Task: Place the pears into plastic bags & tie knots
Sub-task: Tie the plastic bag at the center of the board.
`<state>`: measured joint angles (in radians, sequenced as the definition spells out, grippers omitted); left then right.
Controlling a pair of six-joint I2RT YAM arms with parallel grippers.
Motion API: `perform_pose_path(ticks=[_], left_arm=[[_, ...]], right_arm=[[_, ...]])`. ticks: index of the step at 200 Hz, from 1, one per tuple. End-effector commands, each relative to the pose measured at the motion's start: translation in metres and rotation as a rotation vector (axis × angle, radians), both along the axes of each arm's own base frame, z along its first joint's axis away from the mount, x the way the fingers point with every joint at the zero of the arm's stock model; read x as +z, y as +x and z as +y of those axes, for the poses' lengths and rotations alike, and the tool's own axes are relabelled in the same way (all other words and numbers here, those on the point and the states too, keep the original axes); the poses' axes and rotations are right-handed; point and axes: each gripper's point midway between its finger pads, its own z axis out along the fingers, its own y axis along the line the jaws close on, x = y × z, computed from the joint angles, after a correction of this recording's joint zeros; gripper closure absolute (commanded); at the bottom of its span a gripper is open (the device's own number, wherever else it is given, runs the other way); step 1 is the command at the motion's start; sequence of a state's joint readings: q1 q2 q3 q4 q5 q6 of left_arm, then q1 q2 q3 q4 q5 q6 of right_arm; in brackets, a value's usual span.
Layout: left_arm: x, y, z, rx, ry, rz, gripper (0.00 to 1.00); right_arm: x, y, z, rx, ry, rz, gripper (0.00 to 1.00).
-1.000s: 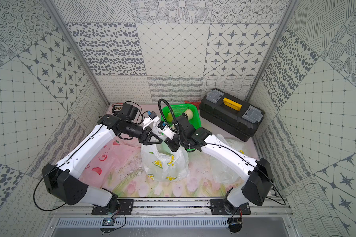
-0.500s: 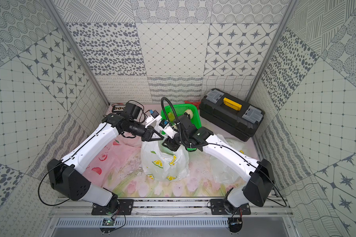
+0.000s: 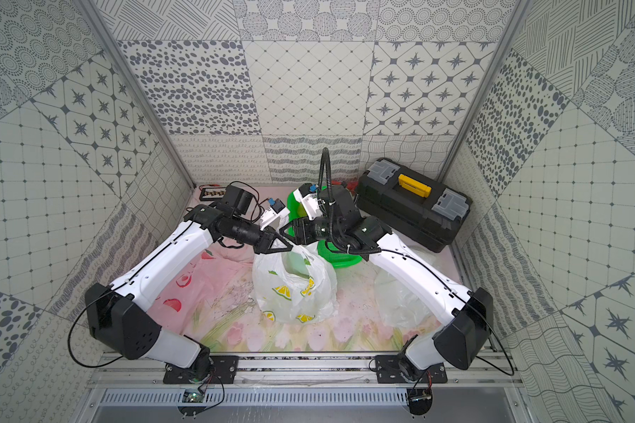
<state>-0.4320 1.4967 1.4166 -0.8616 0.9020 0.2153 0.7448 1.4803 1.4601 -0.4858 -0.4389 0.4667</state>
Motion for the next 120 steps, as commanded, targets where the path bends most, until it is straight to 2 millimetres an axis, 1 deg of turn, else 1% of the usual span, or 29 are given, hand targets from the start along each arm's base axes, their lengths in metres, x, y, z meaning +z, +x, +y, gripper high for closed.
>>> perform_pose_path(ticks=[1, 32, 59, 80, 100, 120], left_arm=[[0.011, 0.0, -0.003, 0.0, -0.032, -0.046, 0.84], [0.007, -0.005, -0.004, -0.007, -0.024, -0.038, 0.84], [0.008, -0.006, -0.005, -0.009, -0.029, -0.045, 0.84], [0.008, -0.003, -0.005, -0.004, -0.024, -0.049, 0.84], [0.008, -0.001, -0.004, 0.009, -0.011, -0.049, 0.84], [0.008, 0.0, -0.002, 0.024, 0.003, -0.049, 0.84]], right_arm=[[0.017, 0.014, 0.007, -0.071, 0.069, 0.02, 0.47], [0.029, 0.021, 0.015, -0.087, 0.145, 0.044, 0.48], [0.028, 0.026, 0.019, -0.108, 0.161, 0.068, 0.53], [0.021, 0.03, 0.018, -0.124, 0.149, 0.074, 0.61], [0.014, 0.036, 0.01, -0.168, 0.153, 0.08, 0.74], [0.013, 0.04, 0.002, -0.191, 0.178, 0.075, 0.85]])
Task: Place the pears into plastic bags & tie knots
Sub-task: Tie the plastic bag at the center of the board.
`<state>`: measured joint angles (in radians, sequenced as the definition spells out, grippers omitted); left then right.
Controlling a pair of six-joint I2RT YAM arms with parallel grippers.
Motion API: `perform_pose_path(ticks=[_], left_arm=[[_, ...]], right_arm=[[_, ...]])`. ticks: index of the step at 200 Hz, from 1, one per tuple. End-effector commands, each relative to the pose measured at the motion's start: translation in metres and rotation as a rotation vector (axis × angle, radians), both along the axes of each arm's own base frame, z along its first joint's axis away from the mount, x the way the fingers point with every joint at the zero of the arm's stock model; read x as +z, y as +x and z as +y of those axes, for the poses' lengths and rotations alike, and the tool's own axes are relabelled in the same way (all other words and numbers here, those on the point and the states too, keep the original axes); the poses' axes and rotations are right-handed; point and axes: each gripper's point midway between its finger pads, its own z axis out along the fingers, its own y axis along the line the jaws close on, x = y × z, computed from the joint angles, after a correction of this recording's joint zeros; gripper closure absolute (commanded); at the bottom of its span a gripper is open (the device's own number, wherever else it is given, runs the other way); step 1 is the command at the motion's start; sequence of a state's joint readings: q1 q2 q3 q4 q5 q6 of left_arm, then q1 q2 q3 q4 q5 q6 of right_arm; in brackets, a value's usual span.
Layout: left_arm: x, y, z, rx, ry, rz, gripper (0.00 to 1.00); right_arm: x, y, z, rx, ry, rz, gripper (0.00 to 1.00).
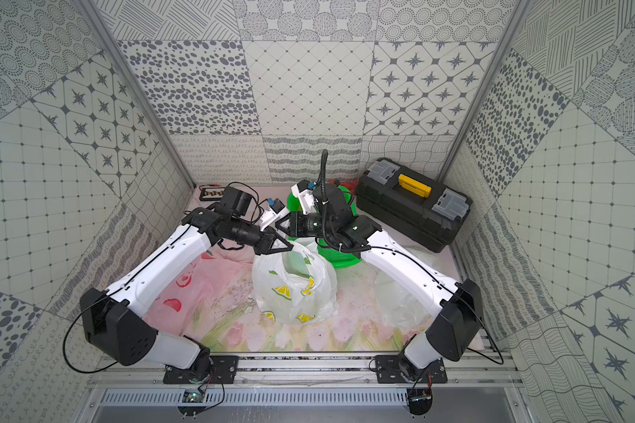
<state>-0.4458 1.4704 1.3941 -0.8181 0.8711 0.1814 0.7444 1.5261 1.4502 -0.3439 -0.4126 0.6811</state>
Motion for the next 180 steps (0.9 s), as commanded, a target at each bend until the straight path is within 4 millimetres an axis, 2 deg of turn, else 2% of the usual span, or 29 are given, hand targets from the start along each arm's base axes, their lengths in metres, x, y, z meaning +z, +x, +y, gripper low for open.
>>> perform_pose_path(ticks=[1, 19, 41, 89, 180], left_arm=[[0.006, -0.001, -0.001, 0.003, 0.0, -0.023, 0.84], [0.005, -0.001, 0.002, 0.019, 0.01, -0.026, 0.84], [0.004, 0.001, 0.004, 0.035, 0.015, -0.03, 0.84], [-0.001, 0.006, 0.008, 0.063, 0.034, -0.019, 0.84], [-0.001, 0.004, 0.014, 0.079, 0.038, -0.022, 0.82]], right_arm=[[0.009, 0.018, -0.012, -0.085, 0.054, -0.036, 0.86], [0.008, 0.019, -0.017, -0.098, 0.062, -0.044, 0.95], [0.011, 0.018, -0.024, -0.108, 0.076, -0.054, 1.0], [0.012, 0.014, -0.043, -0.153, 0.084, -0.076, 1.0], [0.008, 0.015, -0.058, -0.183, 0.079, -0.079, 1.0]])
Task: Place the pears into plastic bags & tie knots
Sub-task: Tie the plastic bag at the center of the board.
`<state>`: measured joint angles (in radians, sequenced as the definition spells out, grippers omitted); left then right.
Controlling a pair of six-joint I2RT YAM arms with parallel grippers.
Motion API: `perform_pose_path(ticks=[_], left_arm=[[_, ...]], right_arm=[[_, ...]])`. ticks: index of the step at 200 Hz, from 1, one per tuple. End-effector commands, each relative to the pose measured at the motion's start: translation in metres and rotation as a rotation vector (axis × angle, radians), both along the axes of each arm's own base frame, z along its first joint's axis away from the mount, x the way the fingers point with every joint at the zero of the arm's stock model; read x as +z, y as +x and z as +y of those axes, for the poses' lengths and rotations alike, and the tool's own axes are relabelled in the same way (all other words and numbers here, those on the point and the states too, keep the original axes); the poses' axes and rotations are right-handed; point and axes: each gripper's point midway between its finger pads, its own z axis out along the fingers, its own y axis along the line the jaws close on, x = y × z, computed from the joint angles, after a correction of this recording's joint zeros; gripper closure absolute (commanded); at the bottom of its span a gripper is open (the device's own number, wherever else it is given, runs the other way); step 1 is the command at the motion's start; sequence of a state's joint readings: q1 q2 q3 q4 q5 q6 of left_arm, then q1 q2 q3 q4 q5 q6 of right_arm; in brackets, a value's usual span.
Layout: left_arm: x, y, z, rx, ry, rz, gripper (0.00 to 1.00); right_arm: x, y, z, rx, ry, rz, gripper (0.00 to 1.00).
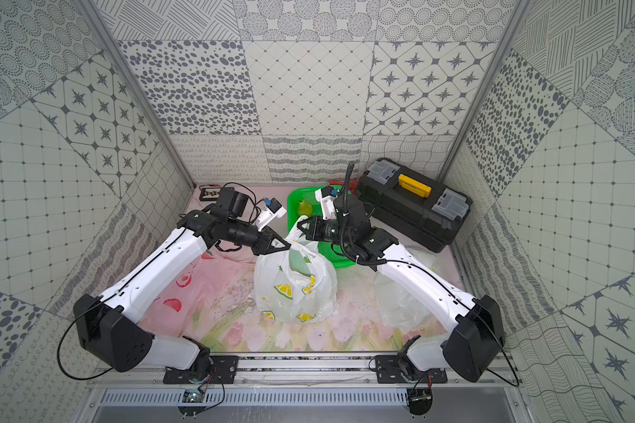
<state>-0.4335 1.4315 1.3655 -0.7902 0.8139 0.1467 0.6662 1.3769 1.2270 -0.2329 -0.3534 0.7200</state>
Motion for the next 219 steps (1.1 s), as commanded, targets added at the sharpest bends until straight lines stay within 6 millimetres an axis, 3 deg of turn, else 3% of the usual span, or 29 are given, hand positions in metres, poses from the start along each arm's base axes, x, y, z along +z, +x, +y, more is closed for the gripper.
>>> perform_pose_path(ticks=[1, 73, 91, 111, 134, 155, 166, 198, 219], left_arm=[[-0.001, -0.002, 0.005, 0.015, 0.012, 0.006, 0.82], [-0.001, 0.004, 0.006, 0.027, 0.005, 0.002, 0.88], [-0.001, 0.008, 0.008, 0.052, 0.008, 0.003, 0.92], [-0.003, 0.017, 0.01, 0.089, 0.011, 0.019, 0.99], [-0.003, 0.024, 0.008, 0.108, 0.008, 0.044, 1.0], [-0.002, 0.028, 0.007, 0.121, 0.012, 0.061, 1.0], [-0.002, 0.03, 0.007, 0.125, 0.016, 0.074, 1.0], [0.008, 0.027, 0.005, 0.099, -0.007, 0.09, 1.0], [0.013, 0.019, 0.002, 0.069, -0.037, 0.096, 1.0]], right_arm=[[0.025, 0.005, -0.007, -0.037, 0.052, -0.072, 1.0], [0.026, 0.0, -0.01, -0.015, 0.055, -0.085, 1.0], [0.037, -0.014, -0.007, 0.062, 0.071, -0.131, 1.0], [0.041, -0.044, 0.003, 0.179, 0.039, -0.223, 1.0], [0.018, -0.085, 0.023, 0.331, -0.061, -0.33, 1.0], [-0.013, -0.103, 0.029, 0.39, -0.175, -0.48, 1.0], [-0.027, -0.106, 0.029, 0.411, -0.222, -0.55, 0.98], [-0.087, -0.112, 0.026, 0.549, -0.384, -0.788, 0.8], [-0.087, -0.092, 0.023, 0.473, -0.436, -0.899, 0.76]])
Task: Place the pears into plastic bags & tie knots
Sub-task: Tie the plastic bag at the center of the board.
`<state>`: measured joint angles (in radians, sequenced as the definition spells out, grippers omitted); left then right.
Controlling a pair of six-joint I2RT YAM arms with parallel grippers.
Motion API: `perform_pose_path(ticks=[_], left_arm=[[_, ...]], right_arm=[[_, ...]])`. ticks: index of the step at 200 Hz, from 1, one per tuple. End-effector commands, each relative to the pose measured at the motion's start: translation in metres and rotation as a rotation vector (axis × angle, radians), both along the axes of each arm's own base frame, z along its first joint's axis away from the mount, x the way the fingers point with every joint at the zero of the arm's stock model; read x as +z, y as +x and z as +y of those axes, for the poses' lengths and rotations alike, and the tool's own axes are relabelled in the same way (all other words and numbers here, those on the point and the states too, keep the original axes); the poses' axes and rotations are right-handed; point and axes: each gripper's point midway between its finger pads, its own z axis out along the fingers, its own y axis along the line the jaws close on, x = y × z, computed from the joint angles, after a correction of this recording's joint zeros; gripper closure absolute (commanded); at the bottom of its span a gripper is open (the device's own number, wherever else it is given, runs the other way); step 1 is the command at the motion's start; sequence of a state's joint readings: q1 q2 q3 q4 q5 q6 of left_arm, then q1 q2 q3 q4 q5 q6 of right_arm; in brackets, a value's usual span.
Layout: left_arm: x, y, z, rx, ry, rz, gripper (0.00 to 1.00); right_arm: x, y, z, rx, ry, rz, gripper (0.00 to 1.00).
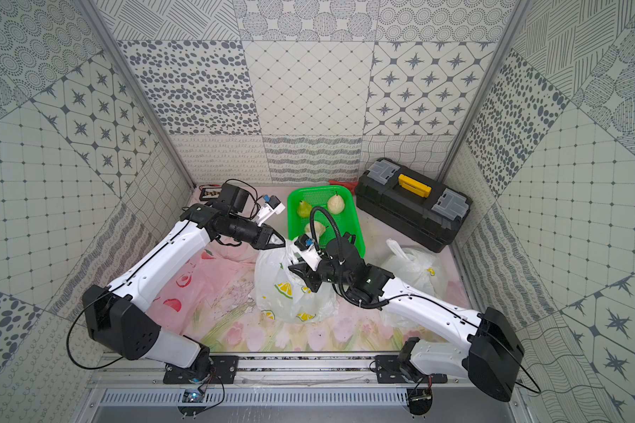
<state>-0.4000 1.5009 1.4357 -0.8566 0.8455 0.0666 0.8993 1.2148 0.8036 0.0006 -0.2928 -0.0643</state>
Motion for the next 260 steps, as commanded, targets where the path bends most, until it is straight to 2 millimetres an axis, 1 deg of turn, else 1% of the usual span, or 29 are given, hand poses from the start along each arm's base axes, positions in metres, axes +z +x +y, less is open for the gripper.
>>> perform_pose_path(ticks=[1, 26, 51, 60, 75, 81, 92, 105, 109, 114, 125, 141, 156, 171, 188, 210, 223, 239, 260], left_arm=[[0.015, 0.007, -0.001, 0.008, -0.035, -0.042, 1.0], [0.014, -0.003, -0.001, -0.022, -0.046, -0.041, 1.0], [0.013, -0.005, 0.001, -0.024, -0.032, -0.052, 1.0], [0.011, -0.002, 0.004, -0.007, -0.011, -0.064, 1.0], [0.006, 0.002, 0.007, 0.01, 0.022, -0.079, 1.0], [0.005, 0.004, 0.008, 0.018, 0.032, -0.095, 1.0], [0.004, 0.009, 0.01, 0.032, 0.044, -0.131, 1.0], [0.004, 0.013, 0.011, 0.039, 0.046, -0.182, 1.0], [0.004, 0.014, 0.012, 0.04, 0.045, -0.194, 1.0], [0.004, 0.014, 0.012, 0.039, 0.048, -0.209, 1.0], [0.004, 0.016, 0.012, 0.042, 0.054, -0.224, 1.0], [0.006, 0.015, 0.012, 0.033, 0.052, -0.231, 1.0], [0.006, 0.014, 0.011, 0.027, 0.053, -0.233, 1.0], [0.006, 0.012, 0.01, 0.024, 0.053, -0.231, 1.0], [0.006, 0.011, 0.008, 0.017, 0.052, -0.232, 1.0], [0.007, 0.01, 0.007, 0.012, 0.046, -0.236, 1.0], [0.008, 0.008, 0.006, 0.006, 0.045, -0.24, 1.0], [0.009, 0.008, 0.005, 0.002, 0.045, -0.243, 1.0], [0.008, 0.007, 0.005, 0.001, 0.046, -0.24, 1.0]], right_arm=[[-0.001, 0.01, 0.001, 0.039, -0.043, -0.248, 0.76], [0.01, 0.025, 0.004, 0.015, 0.002, -0.25, 0.78], [0.013, 0.028, 0.007, 0.015, 0.031, -0.216, 0.81], [0.02, 0.03, 0.003, -0.015, 0.062, -0.189, 0.8], [0.045, 0.04, -0.013, -0.128, 0.176, -0.082, 0.77], [0.057, 0.045, -0.023, -0.173, 0.228, -0.018, 0.73], [0.069, 0.055, -0.04, -0.248, 0.279, 0.089, 0.66], [0.077, 0.065, -0.058, -0.334, 0.296, 0.224, 0.58], [0.075, 0.068, -0.064, -0.359, 0.288, 0.274, 0.56], [0.077, 0.071, -0.069, -0.38, 0.287, 0.325, 0.54], [0.08, 0.075, -0.076, -0.4, 0.29, 0.445, 0.48], [0.082, 0.084, -0.084, -0.443, 0.303, 0.584, 0.46], [0.09, 0.086, -0.081, -0.443, 0.305, 0.655, 0.45], [0.102, 0.085, -0.071, -0.41, 0.33, 0.721, 0.43], [0.11, 0.088, -0.063, -0.402, 0.344, 0.76, 0.42], [0.109, 0.097, -0.054, -0.413, 0.327, 0.78, 0.42], [0.105, 0.103, -0.051, -0.423, 0.318, 0.791, 0.45], [0.107, 0.108, -0.046, -0.414, 0.318, 0.791, 0.48], [0.109, 0.112, -0.041, -0.403, 0.331, 0.793, 0.58]])
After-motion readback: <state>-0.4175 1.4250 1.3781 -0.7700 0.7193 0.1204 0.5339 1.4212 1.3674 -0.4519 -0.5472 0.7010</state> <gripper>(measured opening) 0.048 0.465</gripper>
